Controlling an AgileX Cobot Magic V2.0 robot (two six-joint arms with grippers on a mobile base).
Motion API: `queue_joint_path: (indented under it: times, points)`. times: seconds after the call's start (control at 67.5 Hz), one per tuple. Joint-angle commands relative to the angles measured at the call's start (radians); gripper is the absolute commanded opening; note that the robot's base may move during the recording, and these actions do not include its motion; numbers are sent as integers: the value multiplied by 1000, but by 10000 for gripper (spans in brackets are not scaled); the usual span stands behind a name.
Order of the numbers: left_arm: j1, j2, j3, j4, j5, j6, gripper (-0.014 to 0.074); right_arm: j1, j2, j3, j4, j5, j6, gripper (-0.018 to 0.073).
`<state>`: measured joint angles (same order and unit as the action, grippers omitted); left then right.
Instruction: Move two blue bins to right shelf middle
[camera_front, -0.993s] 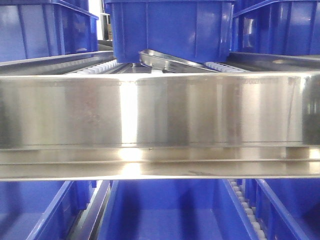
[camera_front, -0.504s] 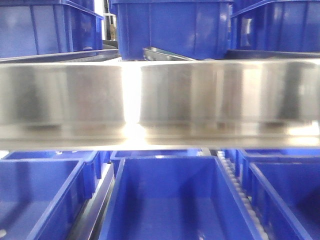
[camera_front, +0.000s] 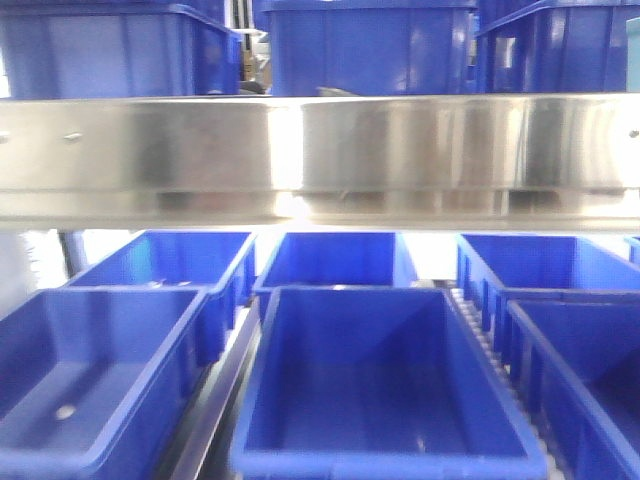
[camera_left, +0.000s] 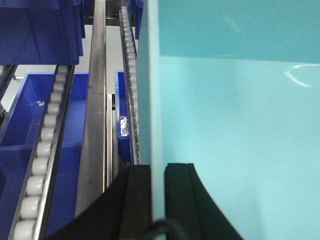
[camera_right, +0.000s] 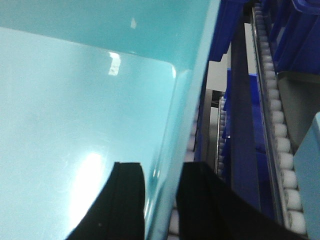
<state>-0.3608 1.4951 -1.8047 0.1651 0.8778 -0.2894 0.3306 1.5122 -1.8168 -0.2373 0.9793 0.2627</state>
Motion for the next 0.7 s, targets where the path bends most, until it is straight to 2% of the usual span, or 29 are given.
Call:
queue_joint_path:
  times: [0.0,0.682]
  points:
    - [-20,-13,-17,-65,-59,-1,-111,1,1,-7,-14,-49,24,-153]
    - [-20,-13,-17,-65,-59,-1,-111,1,1,-7,-14,-53,24,-153]
